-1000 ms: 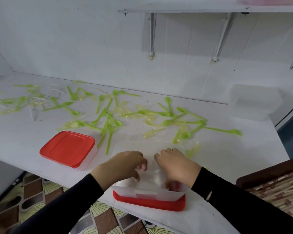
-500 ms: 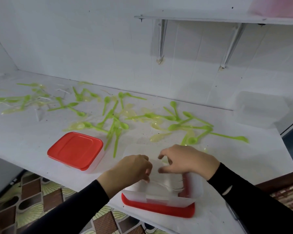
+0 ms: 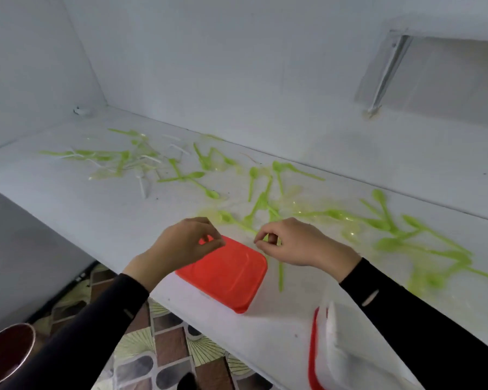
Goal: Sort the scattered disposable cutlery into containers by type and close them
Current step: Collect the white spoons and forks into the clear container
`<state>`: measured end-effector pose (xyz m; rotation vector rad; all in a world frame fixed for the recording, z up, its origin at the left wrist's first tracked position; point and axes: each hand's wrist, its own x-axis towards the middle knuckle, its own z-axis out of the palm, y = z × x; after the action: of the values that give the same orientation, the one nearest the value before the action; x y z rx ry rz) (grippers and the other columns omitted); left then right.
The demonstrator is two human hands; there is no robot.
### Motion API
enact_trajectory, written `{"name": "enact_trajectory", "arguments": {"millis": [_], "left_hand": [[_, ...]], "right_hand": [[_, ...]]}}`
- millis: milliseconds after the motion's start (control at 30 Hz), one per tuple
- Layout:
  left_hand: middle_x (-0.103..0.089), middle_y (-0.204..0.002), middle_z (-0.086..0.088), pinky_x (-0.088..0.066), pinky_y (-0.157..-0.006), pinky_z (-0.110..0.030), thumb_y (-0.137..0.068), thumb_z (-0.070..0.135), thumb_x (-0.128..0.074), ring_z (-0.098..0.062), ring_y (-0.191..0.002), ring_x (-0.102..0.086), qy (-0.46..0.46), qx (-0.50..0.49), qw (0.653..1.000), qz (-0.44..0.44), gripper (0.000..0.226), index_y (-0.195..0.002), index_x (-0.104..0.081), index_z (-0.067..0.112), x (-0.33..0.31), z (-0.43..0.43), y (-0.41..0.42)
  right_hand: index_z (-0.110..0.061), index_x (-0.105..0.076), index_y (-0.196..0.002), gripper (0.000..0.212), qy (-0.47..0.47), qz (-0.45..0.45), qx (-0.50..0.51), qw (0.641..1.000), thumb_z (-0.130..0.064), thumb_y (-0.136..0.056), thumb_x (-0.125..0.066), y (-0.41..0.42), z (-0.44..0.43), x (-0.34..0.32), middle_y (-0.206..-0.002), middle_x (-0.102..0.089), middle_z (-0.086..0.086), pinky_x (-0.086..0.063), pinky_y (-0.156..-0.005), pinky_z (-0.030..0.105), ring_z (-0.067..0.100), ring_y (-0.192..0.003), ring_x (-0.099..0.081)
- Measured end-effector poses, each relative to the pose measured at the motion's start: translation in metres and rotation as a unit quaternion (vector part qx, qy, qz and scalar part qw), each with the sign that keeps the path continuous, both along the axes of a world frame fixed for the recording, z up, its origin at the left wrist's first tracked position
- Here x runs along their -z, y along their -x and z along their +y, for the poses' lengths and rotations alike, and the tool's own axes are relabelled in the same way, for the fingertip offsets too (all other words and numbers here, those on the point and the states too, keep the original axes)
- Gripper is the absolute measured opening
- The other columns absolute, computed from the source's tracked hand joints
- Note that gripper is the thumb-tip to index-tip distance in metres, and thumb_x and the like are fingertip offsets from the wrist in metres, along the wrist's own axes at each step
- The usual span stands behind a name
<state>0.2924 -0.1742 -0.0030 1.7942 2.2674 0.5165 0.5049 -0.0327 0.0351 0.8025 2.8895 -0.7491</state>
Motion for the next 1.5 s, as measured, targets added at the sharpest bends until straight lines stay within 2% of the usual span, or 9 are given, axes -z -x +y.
{"name": "enact_trajectory", "arguments": {"millis": [267, 633, 767, 833, 1100, 1233, 1333, 1400, 1500], "left_hand": [[-0.067, -0.096, 0.017, -0.054, -0.082, -0.035, -0.091, 0.046, -0.063, 0.0, -0.084, -0.064, 0.087, -0.023, 0.991, -0.099, 0.014, -0.093, -0.073, 0.037, 0.012, -0.046, 0.15], [-0.064, -0.088, 0.025, -0.053, -0.079, -0.026, -0.092, 0.049, -0.058, 0.004, -0.082, -0.06, 0.092, -0.107, 0.986, -0.089, 0.01, -0.085, -0.064, 0.046, 0.023, -0.037, 0.266], [-0.074, -0.091, 0.007, -0.054, -0.075, -0.027, -0.096, 0.037, -0.059, -0.008, -0.081, -0.069, 0.024, -0.184, 0.93, -0.318, 0.022, -0.09, -0.075, 0.025, 0.022, -0.018, 0.288], [-0.075, -0.093, 0.003, -0.053, -0.074, -0.026, -0.098, 0.032, -0.056, -0.011, -0.081, -0.069, -0.028, -0.222, 0.901, -0.371, 0.023, -0.093, -0.075, 0.02, 0.021, -0.005, 0.302], [-0.072, -0.094, 0.001, -0.047, -0.065, -0.021, -0.097, 0.014, -0.055, -0.015, -0.076, -0.068, -0.126, -0.304, 0.892, -0.31, 0.016, -0.102, -0.07, 0.017, 0.035, 0.033, 0.378], [-0.072, -0.09, -0.002, -0.045, -0.065, -0.016, -0.094, 0.012, -0.056, -0.013, -0.07, -0.066, -0.176, -0.382, 0.861, -0.284, 0.017, -0.1, -0.071, 0.016, 0.046, 0.028, 0.425], [-0.072, -0.092, -0.003, -0.052, -0.08, -0.028, -0.092, 0.015, -0.058, -0.022, -0.082, -0.068, -0.181, -0.41, 0.852, -0.27, 0.014, -0.098, -0.07, 0.018, 0.056, 0.021, 0.472], [-0.072, -0.092, -0.002, -0.052, -0.088, -0.038, -0.093, 0.021, -0.059, -0.026, -0.088, -0.068, -0.182, -0.418, 0.853, -0.253, 0.009, -0.096, -0.068, 0.02, 0.059, 0.014, 0.506], [-0.071, -0.092, 0.0, -0.048, -0.08, -0.031, -0.095, 0.024, -0.057, -0.024, -0.084, -0.067, -0.218, -0.43, 0.846, -0.227, 0.011, -0.098, -0.066, 0.018, 0.053, 0.0, 0.56]], "right_hand": [[-0.029, -0.07, -0.104, 0.021, 0.072, -0.002, -0.009, 0.997, -0.039, -0.093, -0.056, 0.163, -0.01, 0.02, -0.08, -0.062, -0.016, -0.049, -0.075, 0.031, 0.007, -0.076, -0.059], [-0.03, -0.067, -0.103, 0.019, 0.092, -0.028, 0.009, 0.995, -0.038, -0.095, -0.053, 0.265, -0.001, 0.055, -0.091, -0.066, -0.013, -0.05, -0.072, 0.029, 0.008, -0.075, -0.061], [-0.03, -0.067, -0.106, 0.021, 0.067, -0.031, -0.01, 0.997, -0.038, -0.096, -0.051, 0.299, 0.007, 0.052, -0.097, -0.066, -0.013, -0.05, -0.077, 0.029, 0.009, -0.083, -0.059], [-0.029, -0.067, -0.109, 0.023, 0.059, -0.042, -0.024, 0.997, -0.038, -0.096, -0.05, 0.318, 0.015, 0.05, -0.101, -0.065, -0.013, -0.048, -0.077, 0.027, 0.01, -0.089, -0.059], [-0.021, -0.067, -0.112, 0.025, 0.07, -0.039, -0.053, 0.995, -0.033, -0.097, -0.05, 0.393, 0.031, 0.047, -0.108, -0.067, -0.004, -0.052, -0.086, 0.033, 0.016, -0.098, -0.062], [-0.011, -0.068, -0.097, 0.027, 0.063, -0.035, -0.05, 0.996, -0.03, -0.094, -0.049, 0.44, 0.028, 0.052, -0.098, -0.07, 0.005, -0.055, -0.08, 0.041, 0.024, -0.09, -0.065], [-0.007, -0.064, -0.083, 0.026, 0.054, -0.029, -0.016, 0.998, -0.025, -0.092, -0.048, 0.477, 0.032, 0.069, -0.089, -0.068, 0.009, -0.054, -0.076, 0.043, 0.027, -0.08, -0.065], [-0.011, -0.065, -0.111, 0.029, 0.043, -0.027, 0.01, 0.999, -0.025, -0.094, -0.047, 0.501, 0.032, 0.077, -0.111, -0.068, 0.006, -0.053, -0.085, 0.038, 0.025, -0.101, -0.064], [-0.016, -0.031, -0.148, 0.052, -0.031, -0.057, 0.016, 0.998, -0.033, -0.1, -0.043, 0.536, 0.027, 0.089, -0.132, -0.054, 0.005, -0.048, -0.083, 0.035, 0.027, -0.115, -0.057]]}}
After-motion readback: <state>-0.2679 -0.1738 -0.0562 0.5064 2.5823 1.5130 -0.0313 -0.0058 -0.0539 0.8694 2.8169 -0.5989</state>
